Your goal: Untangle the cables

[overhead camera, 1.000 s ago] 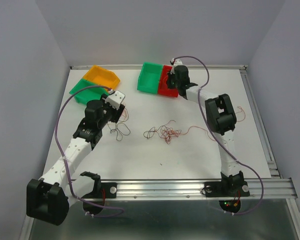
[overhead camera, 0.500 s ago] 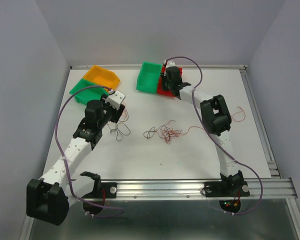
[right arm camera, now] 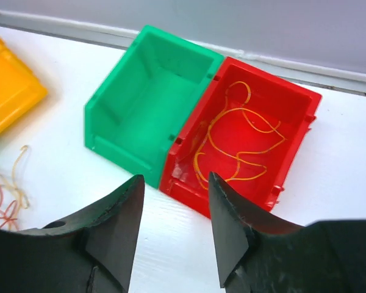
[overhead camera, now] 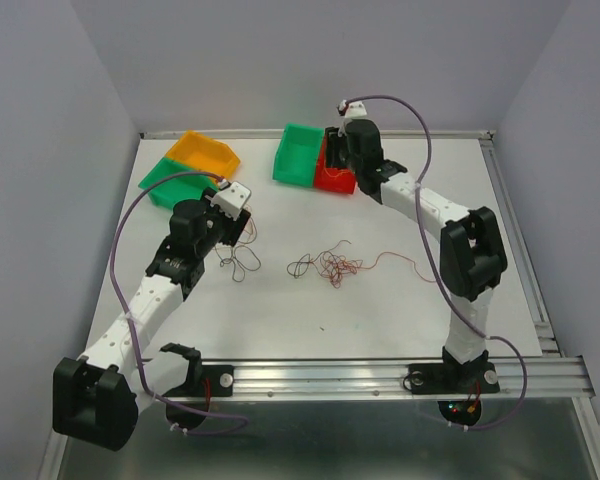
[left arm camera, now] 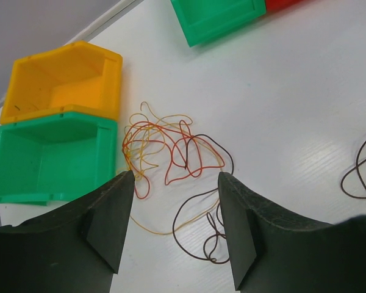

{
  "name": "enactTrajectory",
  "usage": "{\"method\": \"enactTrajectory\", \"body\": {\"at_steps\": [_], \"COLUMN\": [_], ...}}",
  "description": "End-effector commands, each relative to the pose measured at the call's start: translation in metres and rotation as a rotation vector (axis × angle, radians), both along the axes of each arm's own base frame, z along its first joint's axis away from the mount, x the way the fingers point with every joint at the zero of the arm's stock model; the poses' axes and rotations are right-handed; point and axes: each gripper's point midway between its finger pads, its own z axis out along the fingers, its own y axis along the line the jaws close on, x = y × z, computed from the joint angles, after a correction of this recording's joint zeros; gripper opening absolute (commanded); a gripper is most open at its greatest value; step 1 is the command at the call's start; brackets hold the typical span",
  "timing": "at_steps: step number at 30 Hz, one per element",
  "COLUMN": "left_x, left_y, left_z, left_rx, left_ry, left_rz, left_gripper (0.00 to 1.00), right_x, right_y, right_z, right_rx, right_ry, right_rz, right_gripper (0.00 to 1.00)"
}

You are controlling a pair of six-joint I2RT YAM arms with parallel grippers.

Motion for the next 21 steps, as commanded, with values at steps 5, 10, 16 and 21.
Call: {"method": "enactTrajectory", "body": {"at_steps": [5,10,16,21], "left_x": [0.016,0.029,0.046,0.035], "left_y": [0.000,-0.002,0.003,-0.016], "left_z": [-0.004,-0.028,-0.052,-0.055], "left_rx": [0.032,0.090,0.124,0.114], "left_ry": [0.002,0.063,0.144,0.163], "left_rz": [0.004,-0.011,0.044,-0.094], "left_gripper": [0.68,0.69,0.68,0.67], "right_x": [-0.082,-0.123,-0.140,-0.170], "right_y": [0.033,0.045,0.062,0.063], "right_z": [-0.034,-0.047,-0.065,-0.074], "right_rx": [-0.015,0.032,0.066,0.032], "right_ry": [0.047,0.062,0.091,0.139], "right_rz": [0.264,0.416,0.538,0.667], "right_gripper": [0.64,0.65,0.63,0.69]}}
